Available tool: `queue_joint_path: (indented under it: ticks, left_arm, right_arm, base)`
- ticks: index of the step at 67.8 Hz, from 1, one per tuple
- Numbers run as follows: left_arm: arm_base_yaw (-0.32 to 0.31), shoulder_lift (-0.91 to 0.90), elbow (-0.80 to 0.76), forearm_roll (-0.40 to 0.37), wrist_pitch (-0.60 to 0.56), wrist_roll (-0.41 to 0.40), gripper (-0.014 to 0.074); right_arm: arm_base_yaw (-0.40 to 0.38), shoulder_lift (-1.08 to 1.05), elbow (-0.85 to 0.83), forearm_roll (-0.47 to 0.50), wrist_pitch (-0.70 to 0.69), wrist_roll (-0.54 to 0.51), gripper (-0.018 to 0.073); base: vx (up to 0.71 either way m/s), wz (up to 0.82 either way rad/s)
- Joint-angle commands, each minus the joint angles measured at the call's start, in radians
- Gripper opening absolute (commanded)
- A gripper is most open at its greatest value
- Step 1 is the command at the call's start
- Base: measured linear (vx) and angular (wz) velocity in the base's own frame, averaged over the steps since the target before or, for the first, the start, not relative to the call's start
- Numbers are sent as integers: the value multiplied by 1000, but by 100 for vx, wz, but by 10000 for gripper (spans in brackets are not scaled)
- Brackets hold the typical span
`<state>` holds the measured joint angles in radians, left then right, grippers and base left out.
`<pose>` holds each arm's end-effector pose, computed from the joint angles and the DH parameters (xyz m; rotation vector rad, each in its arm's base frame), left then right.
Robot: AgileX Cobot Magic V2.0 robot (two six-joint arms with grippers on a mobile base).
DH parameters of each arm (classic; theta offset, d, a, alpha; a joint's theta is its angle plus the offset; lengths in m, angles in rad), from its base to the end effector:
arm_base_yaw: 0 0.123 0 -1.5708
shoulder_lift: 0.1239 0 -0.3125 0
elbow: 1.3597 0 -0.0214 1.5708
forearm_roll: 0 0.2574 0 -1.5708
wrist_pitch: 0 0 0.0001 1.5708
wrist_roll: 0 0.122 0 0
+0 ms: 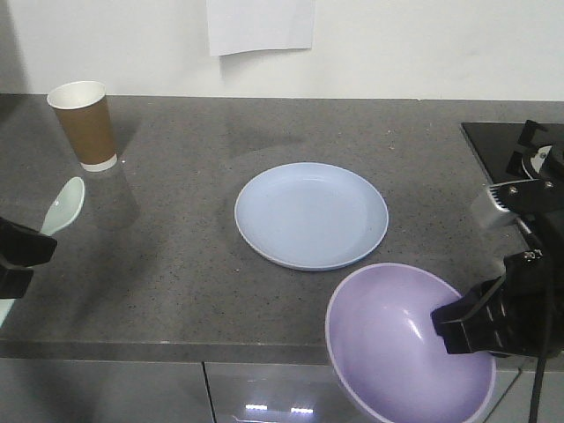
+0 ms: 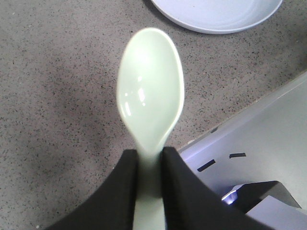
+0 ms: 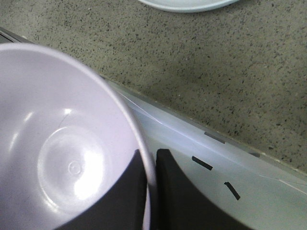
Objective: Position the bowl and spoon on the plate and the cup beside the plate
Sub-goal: 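Drive the base forward until the blue plate is just ahead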
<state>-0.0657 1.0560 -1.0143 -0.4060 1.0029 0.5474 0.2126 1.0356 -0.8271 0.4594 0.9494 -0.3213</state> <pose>0.2037 -0.0541 0.3536 0.6061 2.3653 -0.3097 0.1792 0.0837 0.3026 -0.4601 2.5343 0.5406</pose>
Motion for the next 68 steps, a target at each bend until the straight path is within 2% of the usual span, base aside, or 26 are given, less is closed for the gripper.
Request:
queue_joint_path:
  ticks: [1,68]
  left_arm:
    - [-4,-19,-25,-34,-44,1,65]
    - [-4,-19,-25,-34,-44,1,65]
  right_arm:
    - [0,-17,-24,26,-33,-3,-1]
    - [0,-17,-24,26,-33,-2,-1]
  base:
    - [5,0]
    - [5,1]
